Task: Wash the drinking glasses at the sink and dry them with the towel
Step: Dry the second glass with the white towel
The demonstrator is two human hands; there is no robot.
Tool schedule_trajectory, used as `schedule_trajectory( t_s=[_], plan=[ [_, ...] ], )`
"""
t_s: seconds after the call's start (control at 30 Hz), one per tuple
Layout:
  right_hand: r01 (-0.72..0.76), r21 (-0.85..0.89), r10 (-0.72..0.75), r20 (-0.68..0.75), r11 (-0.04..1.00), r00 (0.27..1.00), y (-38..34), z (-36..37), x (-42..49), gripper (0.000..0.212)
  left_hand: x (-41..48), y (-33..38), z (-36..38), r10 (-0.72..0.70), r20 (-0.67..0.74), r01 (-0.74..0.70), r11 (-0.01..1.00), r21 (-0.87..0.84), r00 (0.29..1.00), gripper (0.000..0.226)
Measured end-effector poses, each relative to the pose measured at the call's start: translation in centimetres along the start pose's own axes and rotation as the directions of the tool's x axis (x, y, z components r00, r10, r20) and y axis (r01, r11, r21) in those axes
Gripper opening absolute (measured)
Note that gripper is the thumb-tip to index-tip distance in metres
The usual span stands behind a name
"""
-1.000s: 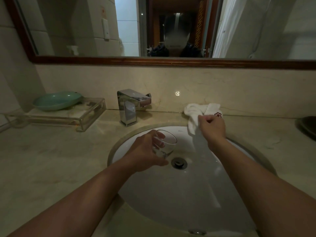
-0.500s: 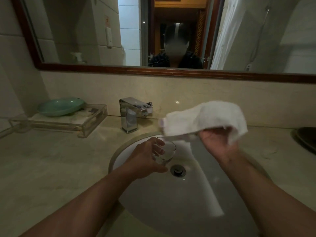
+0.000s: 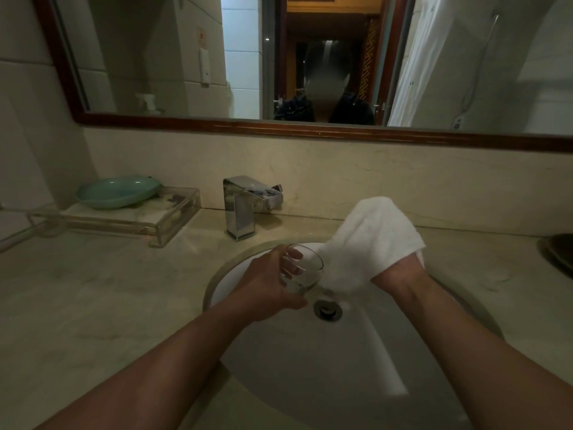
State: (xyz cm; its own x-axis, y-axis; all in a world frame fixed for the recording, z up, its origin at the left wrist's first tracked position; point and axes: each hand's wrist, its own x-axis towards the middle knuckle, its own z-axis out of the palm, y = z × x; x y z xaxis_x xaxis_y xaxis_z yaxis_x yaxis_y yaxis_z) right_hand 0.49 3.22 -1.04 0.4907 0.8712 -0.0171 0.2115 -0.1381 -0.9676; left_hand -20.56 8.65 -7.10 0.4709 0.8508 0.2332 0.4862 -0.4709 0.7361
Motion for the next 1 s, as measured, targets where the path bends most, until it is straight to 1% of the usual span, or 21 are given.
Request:
schedule_trajectory(
  t_s=[0.07,0.17,0.23,0.27,0.3,0.33,0.37,0.4,0.43,0.47,0.53,0.63,0.67,0.7,0.73,0.77,0.8,0.83,0.87,0.93,1.0],
  plan=[
    [0.118,-0.149,-0.129,-0.066,0.982,0.989,0.0,0.4,-0.2,0.031,0.0,0.1,0.0,0.001,-0.004,-0.001,1.0,0.003,1.0,0.079],
    [0.046,-0.012,-0.046,-0.025,0.999,0.999,1.0,-0.2,0.5,0.035,0.1,-0.1,-0.1,0.007,-0.008,-0.007,1.0,0.003,1.0,0.079],
    [0.001,-0.005,-0.002,-0.094,1.0,0.996,0.6,-0.4,0.5,0.035,0.1,-0.2,-0.1,0.001,-0.023,-0.002,1.0,-0.006,1.0,0.079],
    [-0.128,0.208,0.129,0.013,0.97,0.992,0.5,-0.3,0.7,0.03,0.2,-0.3,0.0,-0.008,-0.033,0.007,1.0,-0.011,0.999,0.079],
    [-0.27,0.567,0.148,0.252,0.778,0.956,0.5,-0.7,0.9,0.031,0.2,-0.4,0.0,-0.025,-0.046,0.024,1.0,-0.019,0.999,0.079],
    [-0.373,0.751,-0.087,0.493,0.545,0.865,-0.3,-1.0,0.3,0.044,0.2,-0.4,0.0,-0.046,-0.061,0.044,0.999,-0.031,0.997,0.078],
    [-0.461,0.85,-0.203,0.513,0.255,0.834,0.4,-1.1,0.9,0.06,0.1,-0.5,-0.1,-0.063,-0.08,0.06,0.997,-0.04,0.995,0.077],
    [-0.455,0.864,-0.215,0.497,0.216,0.841,0.5,-0.9,1.1,0.075,0.2,-0.5,-0.2,-0.078,-0.095,0.075,0.996,-0.042,0.992,0.075],
    [-0.394,0.882,-0.221,0.451,0.257,0.865,-0.3,-0.8,0.8,0.085,0.2,-0.6,-0.3,-0.094,-0.107,0.089,0.995,-0.046,0.99,0.073],
    [-0.334,0.882,-0.266,0.427,0.331,0.864,-1.3,-0.8,0.5,0.086,0.3,-0.7,-0.5,-0.107,-0.118,0.102,0.993,-0.055,0.987,0.071],
    [-0.227,0.871,-0.332,0.39,0.436,0.859,-2.7,-1.1,0.0,0.073,0.4,-0.7,-0.8,-0.115,-0.14,0.106,0.992,-0.073,0.983,0.066],
    [-0.111,0.798,-0.417,0.422,0.593,0.805,-4.9,-1.6,-0.8,0.072,0.3,-0.2,-1.2,-0.098,-0.188,0.08,0.992,-0.101,0.977,0.067],
    [-0.043,0.699,-0.381,0.439,0.714,0.814,-5.4,-1.7,-1.0,0.071,0.3,0.1,-1.2,-0.068,-0.207,0.048,0.994,-0.101,0.976,0.07],
    [0.07,0.491,-0.326,0.458,0.868,0.827,-5.9,-1.6,-1.4,0.068,0.2,0.4,-1.2,-0.024,-0.224,0.004,0.996,-0.092,0.974,0.07],
    [0.192,0.145,-0.239,0.487,0.971,0.84,-6.0,-1.2,-1.4,0.059,0.2,0.6,-1.2,0.024,-0.235,-0.043,0.996,-0.079,0.972,0.067],
    [0.262,-0.183,-0.152,0.462,0.948,0.874,-5.7,-0.9,-1.0,0.044,0.2,0.8,-1.2,0.066,-0.242,-0.084,0.994,-0.066,0.968,0.062],
    [0.246,-0.365,-0.094,0.386,0.898,0.918,-4.9,-1.1,-0.3,0.034,0.2,0.8,-1.1,0.096,-0.24,-0.112,0.993,-0.05,0.966,0.059],
    [0.295,-0.47,-0.116,0.373,0.832,0.921,-4.1,-1.2,-0.1,0.034,0.1,0.9,-1.1,0.113,-0.232,-0.126,0.991,-0.039,0.966,0.06],
    [0.335,-0.486,-0.158,0.369,0.807,0.916,-3.5,-1.2,-0.2,0.036,0.1,0.8,-1.1,0.119,-0.227,-0.131,0.991,-0.038,0.967,0.063],
    [0.31,-0.467,-0.124,0.387,0.828,0.914,-4.3,-0.9,-1.0,0.033,0.1,0.7,-1.3,0.125,-0.247,-0.143,0.988,-0.057,0.961,0.064],
    [0.278,-0.363,-0.127,0.389,0.889,0.913,-4.8,-1.1,-1.3,0.023,0.1,0.7,-1.4,0.131,-0.282,-0.156,0.985,-0.071,0.95,0.062]
  ],
)
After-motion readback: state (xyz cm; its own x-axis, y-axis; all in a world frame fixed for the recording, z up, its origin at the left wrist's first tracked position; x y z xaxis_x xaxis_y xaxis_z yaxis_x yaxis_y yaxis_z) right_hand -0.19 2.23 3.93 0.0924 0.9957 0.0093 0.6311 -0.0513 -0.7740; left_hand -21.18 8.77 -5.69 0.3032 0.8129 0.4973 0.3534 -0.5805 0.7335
